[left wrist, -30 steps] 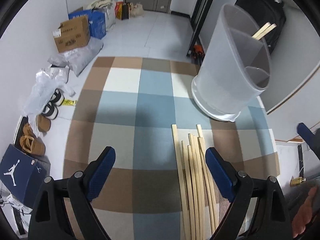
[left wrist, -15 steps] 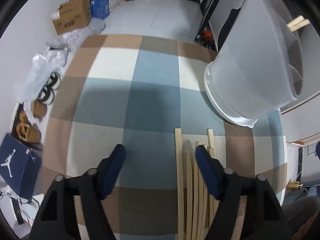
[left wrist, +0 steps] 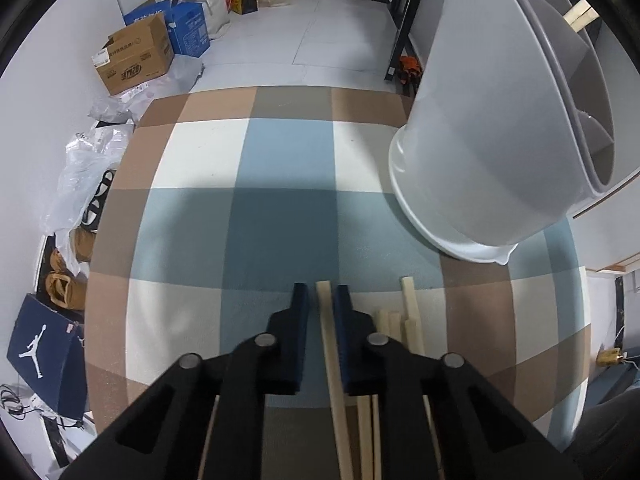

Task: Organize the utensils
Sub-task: 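Lower the left tool onto the chopstick pile and close on one, then lift the chopstick with the left tool while the right tool grasps another chopstick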

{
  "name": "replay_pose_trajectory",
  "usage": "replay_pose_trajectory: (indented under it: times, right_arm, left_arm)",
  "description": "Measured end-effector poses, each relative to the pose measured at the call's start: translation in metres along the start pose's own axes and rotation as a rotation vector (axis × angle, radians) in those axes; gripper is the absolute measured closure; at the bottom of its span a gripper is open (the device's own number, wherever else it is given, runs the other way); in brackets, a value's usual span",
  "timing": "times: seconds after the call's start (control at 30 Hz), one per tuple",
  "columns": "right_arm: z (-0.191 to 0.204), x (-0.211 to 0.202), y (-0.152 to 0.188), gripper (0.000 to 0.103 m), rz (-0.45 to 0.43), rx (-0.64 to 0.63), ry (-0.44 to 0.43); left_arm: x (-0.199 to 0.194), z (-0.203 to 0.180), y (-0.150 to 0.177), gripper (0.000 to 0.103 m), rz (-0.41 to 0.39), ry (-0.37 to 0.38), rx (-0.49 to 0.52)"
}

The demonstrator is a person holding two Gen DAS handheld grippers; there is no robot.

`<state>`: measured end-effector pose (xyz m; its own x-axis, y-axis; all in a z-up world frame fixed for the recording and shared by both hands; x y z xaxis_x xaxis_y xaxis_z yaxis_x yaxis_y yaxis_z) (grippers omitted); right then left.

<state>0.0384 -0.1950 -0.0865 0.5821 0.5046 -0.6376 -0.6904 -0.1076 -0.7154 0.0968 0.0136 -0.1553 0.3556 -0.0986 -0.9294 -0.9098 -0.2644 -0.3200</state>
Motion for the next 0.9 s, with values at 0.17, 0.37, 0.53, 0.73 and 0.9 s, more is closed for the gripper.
replay_pose_trajectory:
  times: [0.17, 0.37, 0.53, 0.73, 0.9]
  right_arm:
    - [-0.001, 0.000, 0.002, 0.007, 0.006, 0.002, 0.009]
    - [0.000, 0.003, 0.005, 0.008, 0.020, -0.008, 0.018]
    - [0.003, 0.010, 0.011, 0.016, 0.052, -0.019, 0.022]
    - [0.011, 0.028, 0.022, 0.034, 0.129, -0.048, 0.022]
    - [0.024, 0.042, 0.030, 0.049, 0.185, -0.099, 0.013]
  left_arm:
    - [-0.006, 0.006, -0.004, 0.101, -0.024, 0.033, -0.040]
    - [-0.028, 0.007, -0.008, 0.101, -0.101, 0.089, -0.068]
    - [-0.046, 0.011, -0.010, 0.101, -0.158, 0.138, -0.087]
    - [-0.057, 0.017, -0.012, 0.101, -0.185, 0.183, -0.095]
    - [-0.067, 0.024, -0.012, 0.101, -0.204, 0.219, -0.103]
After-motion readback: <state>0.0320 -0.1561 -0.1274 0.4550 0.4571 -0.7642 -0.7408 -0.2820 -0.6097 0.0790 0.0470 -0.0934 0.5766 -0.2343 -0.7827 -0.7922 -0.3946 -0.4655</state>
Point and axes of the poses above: each gripper's, at about its wrist camera, not at the fingertips, and x roughly the way its jaws point, z to its left, y to its underside, the point moved 3 cm from there along x, roughly the way its jaws point, and after that the axes turned 13 degrees about -x, right-handed, at the moved point
